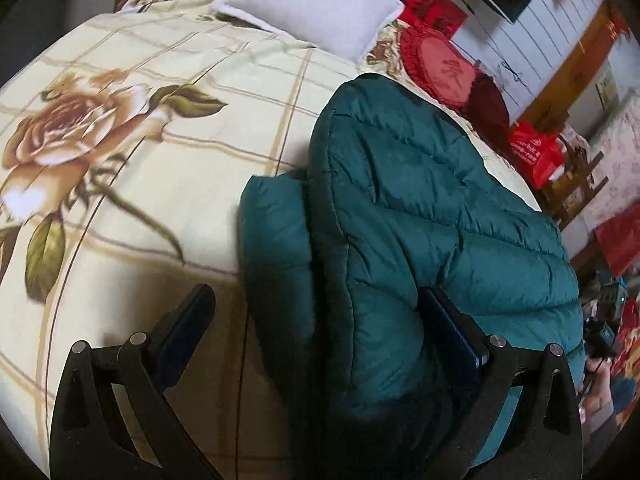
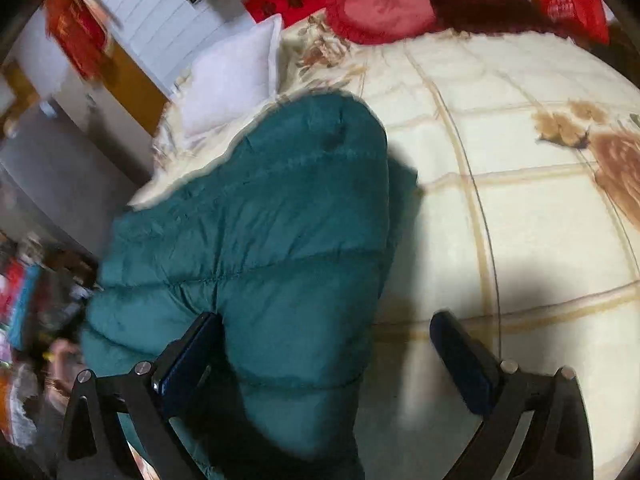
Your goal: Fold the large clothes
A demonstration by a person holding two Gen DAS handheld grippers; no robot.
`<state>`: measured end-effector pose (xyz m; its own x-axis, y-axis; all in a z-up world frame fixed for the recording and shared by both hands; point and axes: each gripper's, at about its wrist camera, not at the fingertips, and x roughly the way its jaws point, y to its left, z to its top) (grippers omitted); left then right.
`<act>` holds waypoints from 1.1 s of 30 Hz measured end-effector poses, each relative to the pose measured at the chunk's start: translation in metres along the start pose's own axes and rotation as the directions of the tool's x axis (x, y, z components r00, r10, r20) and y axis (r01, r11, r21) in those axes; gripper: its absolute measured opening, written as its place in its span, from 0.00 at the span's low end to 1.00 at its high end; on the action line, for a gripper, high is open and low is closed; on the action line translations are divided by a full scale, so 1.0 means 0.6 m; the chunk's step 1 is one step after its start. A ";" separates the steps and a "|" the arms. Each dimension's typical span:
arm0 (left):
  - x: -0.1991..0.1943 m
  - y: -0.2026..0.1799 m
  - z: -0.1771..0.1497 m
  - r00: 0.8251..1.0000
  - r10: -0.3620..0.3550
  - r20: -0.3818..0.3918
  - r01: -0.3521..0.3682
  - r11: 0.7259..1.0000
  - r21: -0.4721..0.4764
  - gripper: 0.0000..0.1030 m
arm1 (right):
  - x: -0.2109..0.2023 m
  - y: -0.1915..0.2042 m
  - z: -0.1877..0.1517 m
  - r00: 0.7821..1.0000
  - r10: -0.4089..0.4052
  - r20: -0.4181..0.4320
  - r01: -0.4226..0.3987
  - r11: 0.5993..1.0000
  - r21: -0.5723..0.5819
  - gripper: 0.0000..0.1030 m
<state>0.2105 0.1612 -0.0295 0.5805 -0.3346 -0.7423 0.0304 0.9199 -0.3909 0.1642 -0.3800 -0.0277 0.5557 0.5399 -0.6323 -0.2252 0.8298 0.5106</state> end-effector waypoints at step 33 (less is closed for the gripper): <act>-0.144 -0.108 -0.018 0.962 -0.005 0.273 -0.046 0.983 0.179 0.23 | -0.076 0.164 0.009 0.980 -0.057 0.188 0.120 0.933 -0.339 0.33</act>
<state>0.1497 0.1282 0.0540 0.7803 -0.2706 -0.5638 0.1488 0.9560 -0.2529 0.1209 -0.3235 0.0546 0.7084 0.4553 -0.5393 -0.4152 0.8868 0.2032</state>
